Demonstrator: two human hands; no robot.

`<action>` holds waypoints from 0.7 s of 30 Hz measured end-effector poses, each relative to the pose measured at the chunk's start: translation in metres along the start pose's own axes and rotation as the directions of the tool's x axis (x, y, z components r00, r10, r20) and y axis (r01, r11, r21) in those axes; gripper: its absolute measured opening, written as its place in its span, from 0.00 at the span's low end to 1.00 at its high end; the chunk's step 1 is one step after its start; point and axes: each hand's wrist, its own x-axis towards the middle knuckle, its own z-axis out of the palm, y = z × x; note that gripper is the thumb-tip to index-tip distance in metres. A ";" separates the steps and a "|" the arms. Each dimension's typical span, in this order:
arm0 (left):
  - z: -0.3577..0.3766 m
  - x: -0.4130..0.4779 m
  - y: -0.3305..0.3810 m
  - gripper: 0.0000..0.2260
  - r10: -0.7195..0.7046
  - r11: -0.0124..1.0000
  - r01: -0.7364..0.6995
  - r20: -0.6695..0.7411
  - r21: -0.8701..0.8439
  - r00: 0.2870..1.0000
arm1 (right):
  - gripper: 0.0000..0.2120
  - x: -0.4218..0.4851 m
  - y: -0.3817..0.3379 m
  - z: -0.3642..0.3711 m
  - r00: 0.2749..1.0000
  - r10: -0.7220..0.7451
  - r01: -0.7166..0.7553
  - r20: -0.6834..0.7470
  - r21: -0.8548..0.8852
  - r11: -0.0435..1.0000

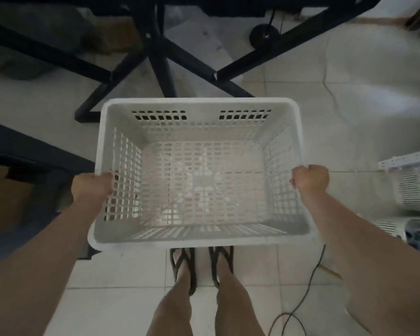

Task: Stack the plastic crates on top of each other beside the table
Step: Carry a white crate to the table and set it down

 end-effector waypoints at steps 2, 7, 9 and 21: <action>0.029 0.040 0.004 0.08 -0.009 1.000 0.009 -0.005 -0.009 1.000 | 0.09 0.034 -0.001 0.043 1.000 -0.018 0.018 -0.008 -0.028 0.999; 0.116 0.153 -0.010 0.13 -0.048 0.998 0.047 -0.018 -0.034 0.999 | 0.13 0.112 0.036 0.160 0.999 -0.007 0.004 -0.047 -0.077 0.997; 0.154 0.196 -0.021 0.10 -0.060 0.998 0.060 -0.002 -0.027 0.998 | 0.12 0.143 0.055 0.205 0.999 0.014 -0.017 -0.047 -0.080 0.997; 0.266 0.315 -0.089 0.13 -0.079 0.985 0.086 0.049 -0.150 0.996 | 0.08 0.234 0.109 0.338 1.000 -0.023 0.024 0.003 -0.132 0.991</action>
